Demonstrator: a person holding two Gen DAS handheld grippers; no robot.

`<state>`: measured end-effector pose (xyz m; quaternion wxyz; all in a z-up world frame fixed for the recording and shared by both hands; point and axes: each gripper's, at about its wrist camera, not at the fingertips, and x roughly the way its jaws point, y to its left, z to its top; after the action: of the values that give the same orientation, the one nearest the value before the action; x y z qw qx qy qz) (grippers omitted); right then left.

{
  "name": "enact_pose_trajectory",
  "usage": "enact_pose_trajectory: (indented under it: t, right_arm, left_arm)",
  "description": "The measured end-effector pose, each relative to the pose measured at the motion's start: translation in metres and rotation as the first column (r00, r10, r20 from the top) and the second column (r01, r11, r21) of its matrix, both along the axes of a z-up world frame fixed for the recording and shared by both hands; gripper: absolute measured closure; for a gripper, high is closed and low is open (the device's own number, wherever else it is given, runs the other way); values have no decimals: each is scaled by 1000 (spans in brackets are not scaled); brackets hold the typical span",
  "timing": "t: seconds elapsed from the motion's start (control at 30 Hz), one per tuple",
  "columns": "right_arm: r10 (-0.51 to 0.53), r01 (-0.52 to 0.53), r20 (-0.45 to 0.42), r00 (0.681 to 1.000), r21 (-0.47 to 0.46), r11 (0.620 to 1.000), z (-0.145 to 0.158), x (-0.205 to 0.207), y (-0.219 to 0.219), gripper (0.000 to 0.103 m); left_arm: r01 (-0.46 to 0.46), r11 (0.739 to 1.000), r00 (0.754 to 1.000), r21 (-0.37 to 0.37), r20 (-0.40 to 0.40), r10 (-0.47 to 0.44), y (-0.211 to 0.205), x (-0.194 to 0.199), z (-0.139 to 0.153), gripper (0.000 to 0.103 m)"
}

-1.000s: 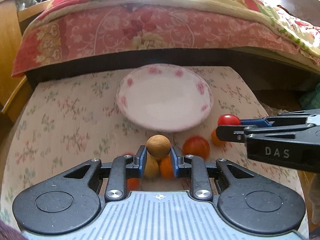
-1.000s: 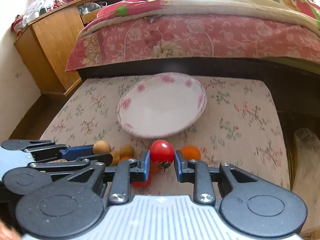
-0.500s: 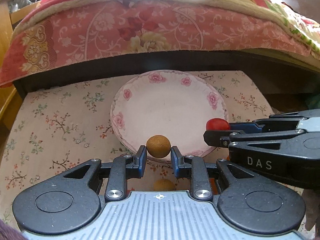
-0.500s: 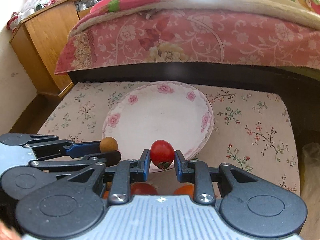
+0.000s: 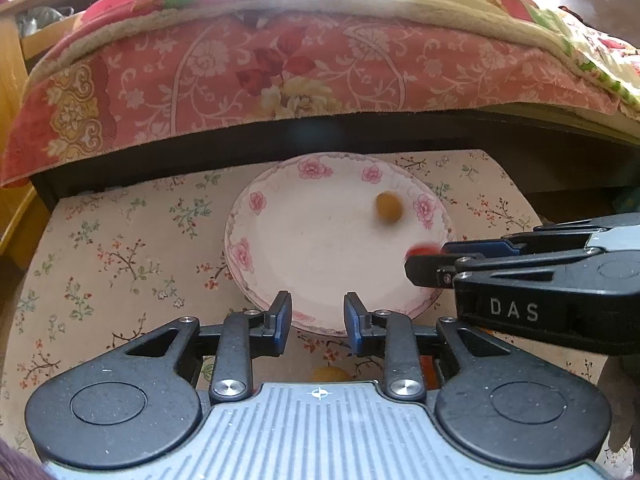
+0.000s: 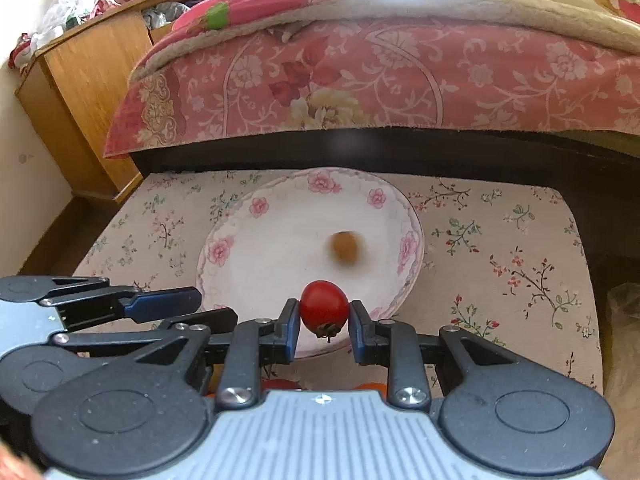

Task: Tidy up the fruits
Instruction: 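Carry both fruits over the white plate and open both tools to drop them, then grasp a tangerine with the left tool while the right tool grasps another tangerine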

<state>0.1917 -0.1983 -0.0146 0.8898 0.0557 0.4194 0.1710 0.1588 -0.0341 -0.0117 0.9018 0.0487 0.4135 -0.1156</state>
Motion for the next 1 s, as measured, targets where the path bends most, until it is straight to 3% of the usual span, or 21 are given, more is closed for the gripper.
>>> enact_pose_trajectory:
  t: [0.33, 1.0]
  right_arm:
    - [-19, 19, 13, 1000, 23, 1000, 6, 1, -6, 73]
    - [-18, 17, -31, 999, -36, 999, -4, -19, -30, 73]
  left_arm:
    - [-13, 1000, 1000, -17, 10, 13, 8, -5, 7, 63]
    - [3, 1000, 1000, -15, 8, -3, 28, -23, 13, 57]
